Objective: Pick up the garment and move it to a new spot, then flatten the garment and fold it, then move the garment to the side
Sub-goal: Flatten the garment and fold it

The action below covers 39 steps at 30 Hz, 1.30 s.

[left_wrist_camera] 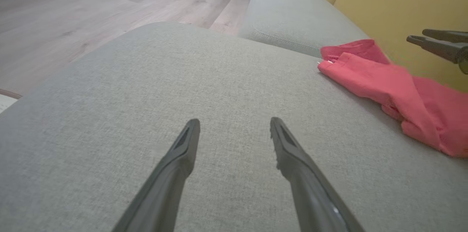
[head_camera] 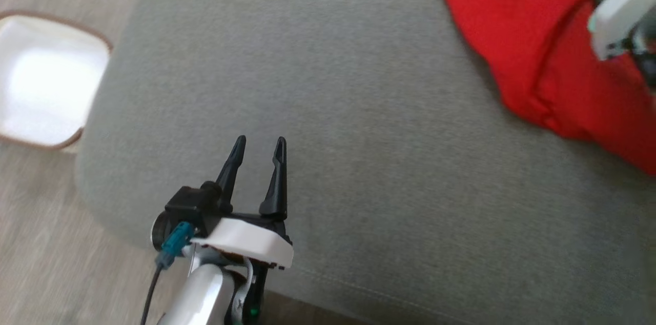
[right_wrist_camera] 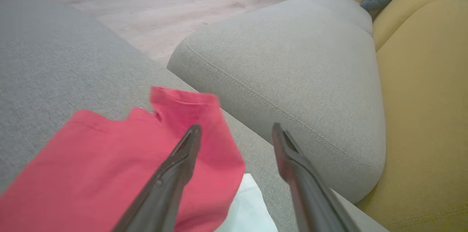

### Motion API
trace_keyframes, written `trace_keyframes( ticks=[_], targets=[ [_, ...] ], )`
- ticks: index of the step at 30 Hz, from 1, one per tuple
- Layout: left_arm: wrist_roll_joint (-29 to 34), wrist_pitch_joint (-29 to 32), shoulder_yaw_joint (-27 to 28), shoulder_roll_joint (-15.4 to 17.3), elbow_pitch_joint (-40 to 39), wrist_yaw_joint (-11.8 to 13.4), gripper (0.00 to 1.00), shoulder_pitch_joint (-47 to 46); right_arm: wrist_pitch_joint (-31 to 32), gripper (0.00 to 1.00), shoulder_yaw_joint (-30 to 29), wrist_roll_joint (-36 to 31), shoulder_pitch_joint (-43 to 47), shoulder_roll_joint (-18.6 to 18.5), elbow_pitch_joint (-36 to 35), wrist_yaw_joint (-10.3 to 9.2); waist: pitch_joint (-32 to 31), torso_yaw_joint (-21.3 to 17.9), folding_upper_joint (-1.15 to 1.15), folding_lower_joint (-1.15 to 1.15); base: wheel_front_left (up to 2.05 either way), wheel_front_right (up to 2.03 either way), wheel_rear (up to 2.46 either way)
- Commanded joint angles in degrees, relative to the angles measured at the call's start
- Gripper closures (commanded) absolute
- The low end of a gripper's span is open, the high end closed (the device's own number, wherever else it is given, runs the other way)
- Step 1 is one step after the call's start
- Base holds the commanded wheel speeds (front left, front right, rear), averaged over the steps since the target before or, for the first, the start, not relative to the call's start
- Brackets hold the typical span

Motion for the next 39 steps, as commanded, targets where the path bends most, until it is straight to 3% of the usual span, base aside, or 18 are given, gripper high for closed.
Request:
trace_keyframes(
  ticks=[1,6,10,15,22,23,24,26,33,39],
  targets=[
    [0.68,-0.70,2.09,0.15,-1.44,0.00,0.00,-1.36,-1.46,0.00,1.15,0.50,-0.71,1.82,-1.74,0.37,-1.16,-2.04,0.00,0.00,0.00,0.00,0.00],
    [2.19,-0.70,3.14,0.15,-0.81,-0.74,0.00,-0.53,-4.77,0.00,6.72,5.04,3.09,5.84,-5.89,0.37,-3.40,-6.10,0.00,0.00,0.00,0.00,0.00],
    [2.98,-0.70,3.44,0.15,-0.49,-1.28,0.00,-0.17,-3.01,0.00,13.61,9.86,7.31,7.73,-10.39,0.37,-4.16,-7.69,0.00,0.00,0.00,0.00,0.00],
    [3.10,-0.70,3.02,0.15,-0.55,-1.82,0.00,-0.55,-0.29,0.00,19.74,11.00,8.45,7.72,-11.85,0.37,-3.26,-6.83,0.00,0.00,0.00,0.00,0.00],
    [2.10,-0.70,2.74,0.15,-0.72,-1.19,0.00,-0.74,3.27,0.00,19.59,5.18,6.30,8.45,-4.78,0.37,-2.31,-3.74,0.00,0.00,0.00,0.00,0.00],
    [1.99,-0.70,2.76,0.15,-0.72,-1.16,0.00,-0.76,3.50,0.20,19.30,4.07,5.98,8.64,-3.66,0.37,-2.27,-3.45,0.00,0.00,0.00,0.00,0.00],
    [1.89,-0.70,2.74,0.15,-0.72,-1.09,0.00,-0.80,3.61,0.64,19.03,3.18,5.82,8.94,-2.68,0.37,-2.25,-3.22,0.00,0.00,0.00,0.00,0.00],
    [1.72,-0.70,2.69,0.15,-0.74,-0.96,0.00,-0.86,3.42,1.00,18.21,2.30,5.74,9.65,-1.09,0.37,-2.26,-2.92,0.00,0.00,0.00,0.00,0.00],
    [1.74,-0.70,3.14,0.15,-0.80,-0.64,0.00,-0.68,-0.92,1.00,16.07,1.97,5.61,11.74,-0.64,0.37,-2.73,-3.61,0.00,0.00,0.00,0.00,0.00],
    [2.52,-0.70,3.89,0.15,-0.54,-0.93,0.00,-0.14,-4.64,1.00,18.98,5.82,8.40,13.85,-9.04,0.37,-4.01,-5.67,0.00,0.00,0.00,0.00,0.00]
  ],
)
